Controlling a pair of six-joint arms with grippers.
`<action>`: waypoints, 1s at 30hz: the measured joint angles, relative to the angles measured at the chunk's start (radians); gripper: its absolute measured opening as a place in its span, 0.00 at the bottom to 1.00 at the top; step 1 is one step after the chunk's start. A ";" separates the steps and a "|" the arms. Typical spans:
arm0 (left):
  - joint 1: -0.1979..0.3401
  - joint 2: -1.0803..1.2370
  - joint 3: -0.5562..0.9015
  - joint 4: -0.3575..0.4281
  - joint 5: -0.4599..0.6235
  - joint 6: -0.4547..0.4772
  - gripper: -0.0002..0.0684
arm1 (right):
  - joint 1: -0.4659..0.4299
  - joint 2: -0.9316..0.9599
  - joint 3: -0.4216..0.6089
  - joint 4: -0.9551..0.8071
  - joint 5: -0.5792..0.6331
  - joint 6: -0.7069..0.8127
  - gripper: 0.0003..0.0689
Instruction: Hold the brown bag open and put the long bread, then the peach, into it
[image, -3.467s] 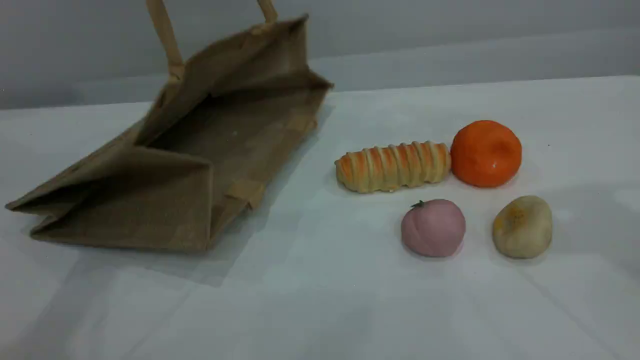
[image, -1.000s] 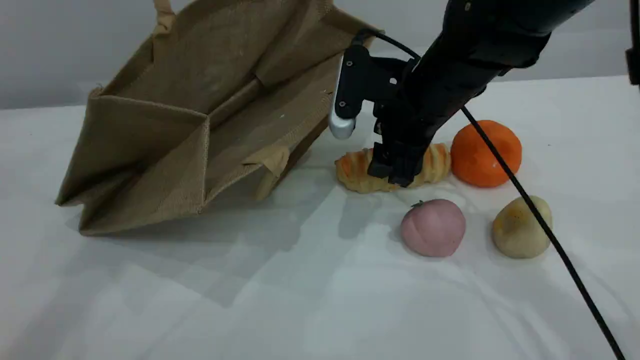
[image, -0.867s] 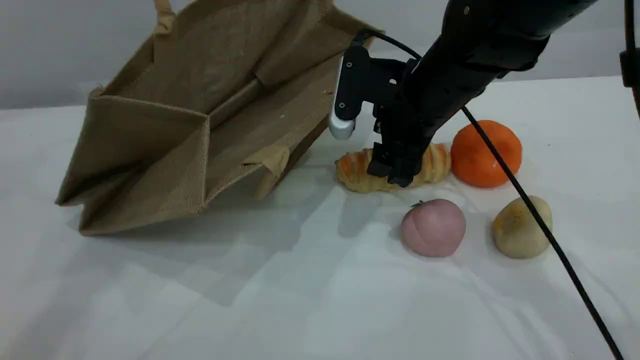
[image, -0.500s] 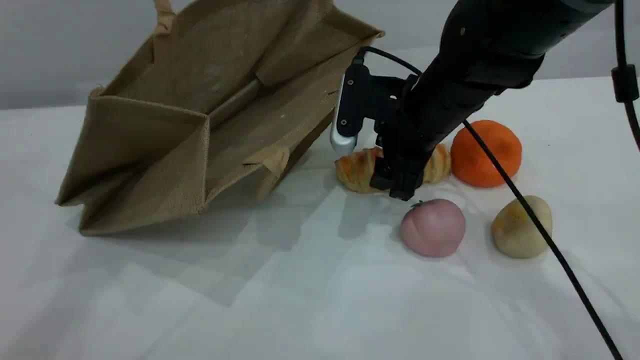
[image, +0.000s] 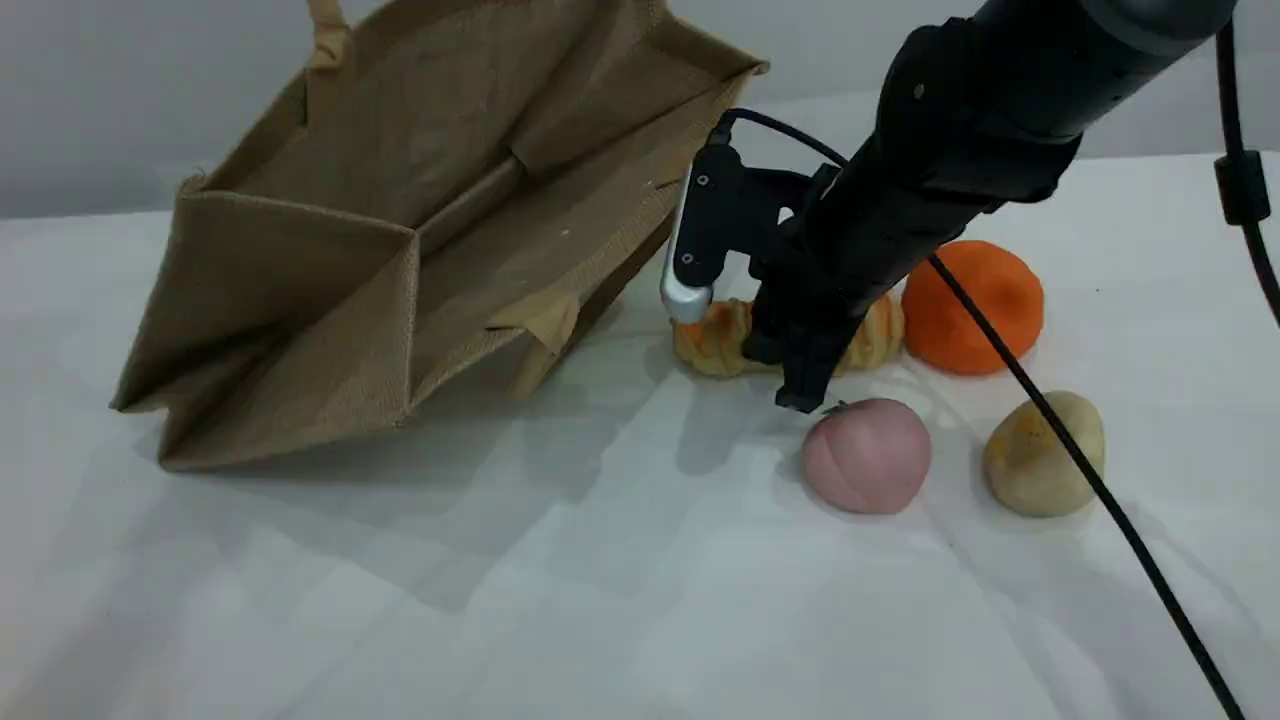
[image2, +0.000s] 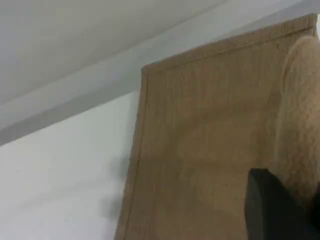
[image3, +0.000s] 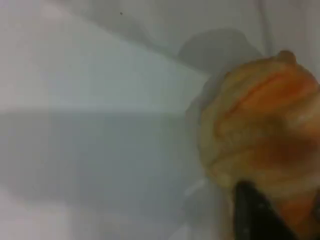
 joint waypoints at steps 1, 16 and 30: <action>0.000 0.000 0.000 0.000 0.000 0.000 0.12 | 0.000 0.000 0.000 0.007 0.001 0.008 0.12; 0.000 0.000 0.000 0.001 0.000 0.022 0.12 | 0.000 -0.248 0.006 -0.035 0.258 0.325 0.09; 0.000 0.000 0.000 0.001 0.000 0.023 0.12 | 0.000 -0.441 0.003 -0.495 0.678 1.008 0.08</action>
